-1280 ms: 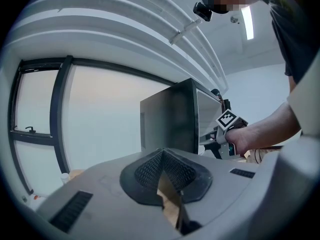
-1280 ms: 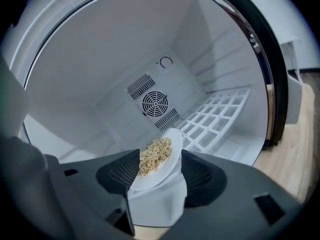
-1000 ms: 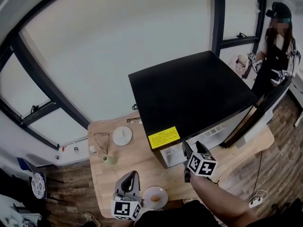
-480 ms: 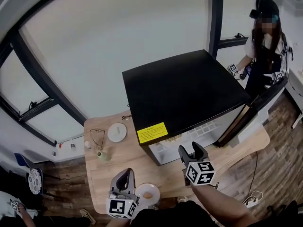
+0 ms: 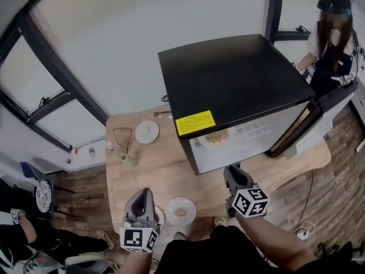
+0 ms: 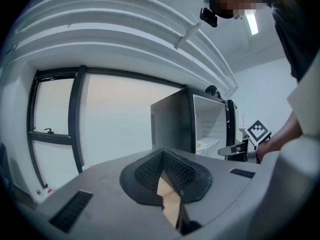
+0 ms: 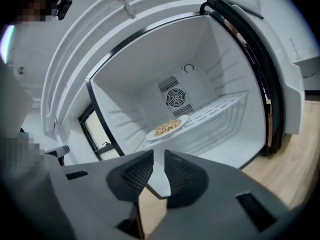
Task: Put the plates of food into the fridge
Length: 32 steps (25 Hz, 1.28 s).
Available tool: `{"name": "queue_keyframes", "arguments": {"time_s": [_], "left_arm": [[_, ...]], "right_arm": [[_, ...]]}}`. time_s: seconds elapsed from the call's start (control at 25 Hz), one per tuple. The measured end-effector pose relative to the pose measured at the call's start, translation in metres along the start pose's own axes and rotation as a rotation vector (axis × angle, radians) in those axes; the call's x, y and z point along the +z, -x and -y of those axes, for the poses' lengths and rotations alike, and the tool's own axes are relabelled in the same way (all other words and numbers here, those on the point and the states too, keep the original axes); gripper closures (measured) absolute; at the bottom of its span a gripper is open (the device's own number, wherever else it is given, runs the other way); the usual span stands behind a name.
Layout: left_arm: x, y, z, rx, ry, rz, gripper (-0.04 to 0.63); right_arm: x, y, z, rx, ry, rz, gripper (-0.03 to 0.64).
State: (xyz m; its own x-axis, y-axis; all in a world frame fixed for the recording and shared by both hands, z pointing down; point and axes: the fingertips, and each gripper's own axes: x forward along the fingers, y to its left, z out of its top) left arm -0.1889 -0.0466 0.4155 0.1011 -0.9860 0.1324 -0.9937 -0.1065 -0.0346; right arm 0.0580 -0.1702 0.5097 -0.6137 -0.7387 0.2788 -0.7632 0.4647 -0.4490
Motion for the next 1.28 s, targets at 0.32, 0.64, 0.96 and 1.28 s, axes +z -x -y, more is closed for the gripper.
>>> {"name": "queue_keyframes", "arguments": {"time_s": [0.32, 0.64, 0.96, 1.28], "left_arm": [[-0.023, 0.060, -0.052, -0.036, -0.063, -0.025, 0.591], [-0.045, 0.084, -0.068, -0.138, -0.021, -0.023, 0.591], [-0.063, 0.111, -0.075, -0.231, -0.044, -0.043, 0.591], [-0.077, 0.147, -0.104, -0.201, -0.090, -0.097, 0.591]], "right_arm": [[-0.082, 0.024, -0.058, -0.051, -0.133, -0.076, 0.534], [-0.154, 0.065, -0.084, -0.120, -0.376, -0.065, 0.534], [-0.251, 0.077, -0.104, -0.139, -0.590, -0.060, 0.532], [-0.323, 0.062, -0.092, -0.200, -0.791, -0.063, 0.425]]}}
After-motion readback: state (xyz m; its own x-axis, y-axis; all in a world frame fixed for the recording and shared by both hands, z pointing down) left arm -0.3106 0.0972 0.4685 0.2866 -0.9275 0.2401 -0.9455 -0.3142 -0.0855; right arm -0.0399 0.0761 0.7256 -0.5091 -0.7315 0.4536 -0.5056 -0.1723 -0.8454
